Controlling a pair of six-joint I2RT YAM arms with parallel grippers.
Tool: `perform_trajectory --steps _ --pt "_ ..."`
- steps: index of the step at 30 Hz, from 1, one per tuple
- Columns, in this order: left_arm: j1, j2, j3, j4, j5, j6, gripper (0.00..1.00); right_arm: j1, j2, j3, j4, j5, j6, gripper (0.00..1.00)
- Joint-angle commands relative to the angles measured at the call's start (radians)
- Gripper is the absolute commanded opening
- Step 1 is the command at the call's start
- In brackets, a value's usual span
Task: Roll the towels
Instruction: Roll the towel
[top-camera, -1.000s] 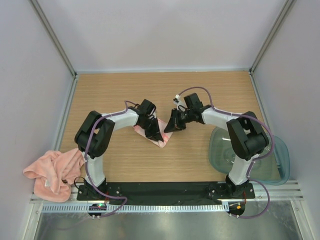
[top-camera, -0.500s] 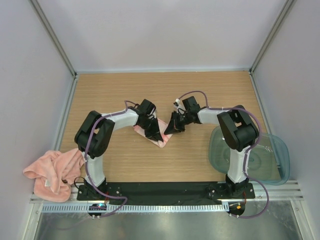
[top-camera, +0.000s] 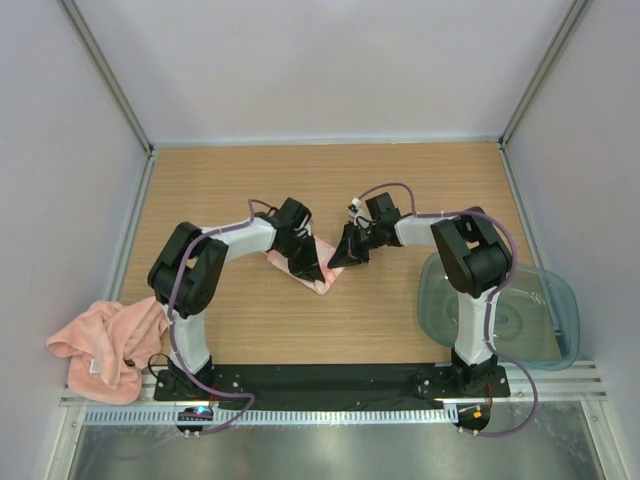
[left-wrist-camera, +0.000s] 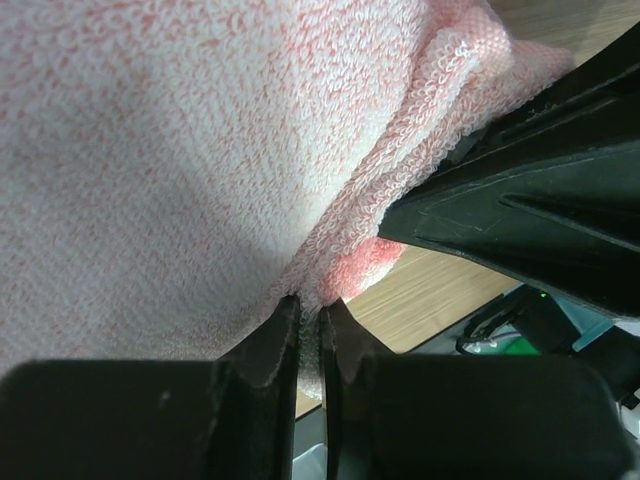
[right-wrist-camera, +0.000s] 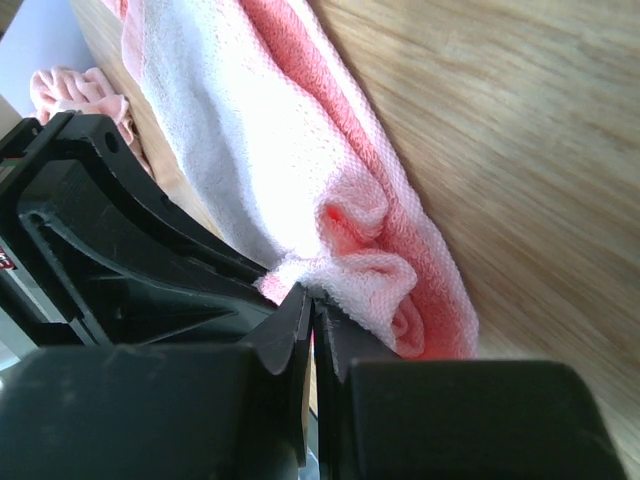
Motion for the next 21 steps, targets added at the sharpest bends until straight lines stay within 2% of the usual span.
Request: perform_trajectory --steps 1,4,21 --pt "0.008 -0.038 -0.022 -0.138 -0.119 0.065 0.11 -0.015 0.065 0.009 0.006 0.156 -0.031 0.07" --pt "0.006 -0.072 -0.03 -0.159 -0.153 0.082 0.18 -0.013 0.076 0.017 -0.001 0.153 -0.033 0.07" --pt "-0.02 -0.172 -0.108 -0.247 -0.3 0.113 0.18 -0.013 0.096 0.031 -0.018 0.151 -0.036 0.07"
